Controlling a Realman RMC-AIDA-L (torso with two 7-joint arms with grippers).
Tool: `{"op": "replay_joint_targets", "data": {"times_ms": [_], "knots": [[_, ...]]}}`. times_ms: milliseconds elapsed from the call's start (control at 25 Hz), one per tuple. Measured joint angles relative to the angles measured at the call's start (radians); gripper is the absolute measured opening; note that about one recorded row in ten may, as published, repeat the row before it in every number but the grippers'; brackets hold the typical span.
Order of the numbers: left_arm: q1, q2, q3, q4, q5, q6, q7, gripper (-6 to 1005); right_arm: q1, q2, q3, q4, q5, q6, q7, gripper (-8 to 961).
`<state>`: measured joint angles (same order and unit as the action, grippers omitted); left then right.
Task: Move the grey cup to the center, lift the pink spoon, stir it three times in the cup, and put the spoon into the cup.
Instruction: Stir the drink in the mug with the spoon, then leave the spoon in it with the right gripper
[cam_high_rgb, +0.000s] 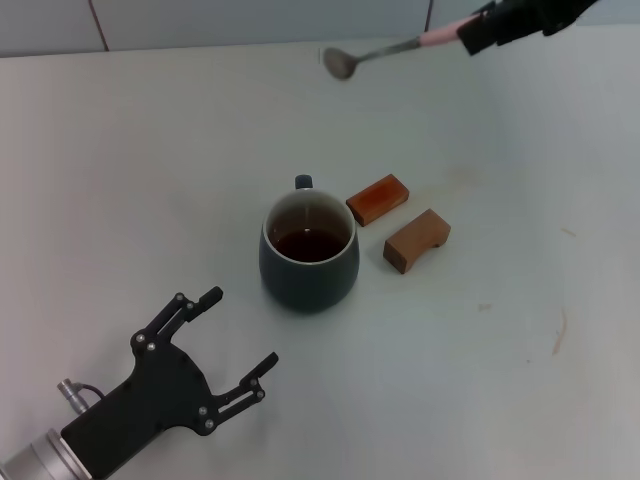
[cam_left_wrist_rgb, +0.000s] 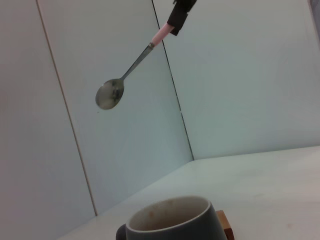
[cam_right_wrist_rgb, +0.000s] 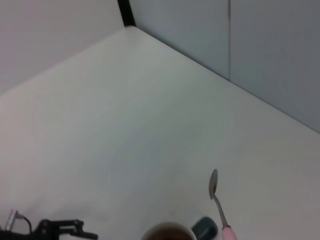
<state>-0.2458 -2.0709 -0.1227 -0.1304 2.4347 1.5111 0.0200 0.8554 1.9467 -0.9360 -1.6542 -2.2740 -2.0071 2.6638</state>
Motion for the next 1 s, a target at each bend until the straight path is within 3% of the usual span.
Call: {"op": "replay_joint_targets", "data": {"times_ms": [40, 280, 440, 640, 1000], "knots": [[0.000, 0.000, 0.000, 0.000, 0.000, 0.000, 0.000, 859, 0.049, -0.003, -0.007, 0.050, -0.032, -0.023, -0.003, 125], [-0.005, 0.000, 0.000, -0.001, -0.001, -0.004, 0.000, 859, 0.128, -0.001, -0.036, 0.119, -0.051, -0.044, -0.008, 125], [-0.005, 0.000, -0.005, 0.000, -0.001, -0.004, 0.000, 859, 0.215, -0.019, -0.042, 0.210, -0.100, -0.070, -0.002, 124], [-0.005, 0.000, -0.012, 0.000, 0.000, -0.004, 0.000, 859, 0.274, -0.023, -0.050, 0.276, -0.142, -0.092, -0.002, 124], [-0.006, 0.000, -0.026, -0.005, 0.000, 0.003, 0.000, 859, 0.307, -0.010, -0.093, 0.449, -0.182, -0.034, -0.036, 125]]}}
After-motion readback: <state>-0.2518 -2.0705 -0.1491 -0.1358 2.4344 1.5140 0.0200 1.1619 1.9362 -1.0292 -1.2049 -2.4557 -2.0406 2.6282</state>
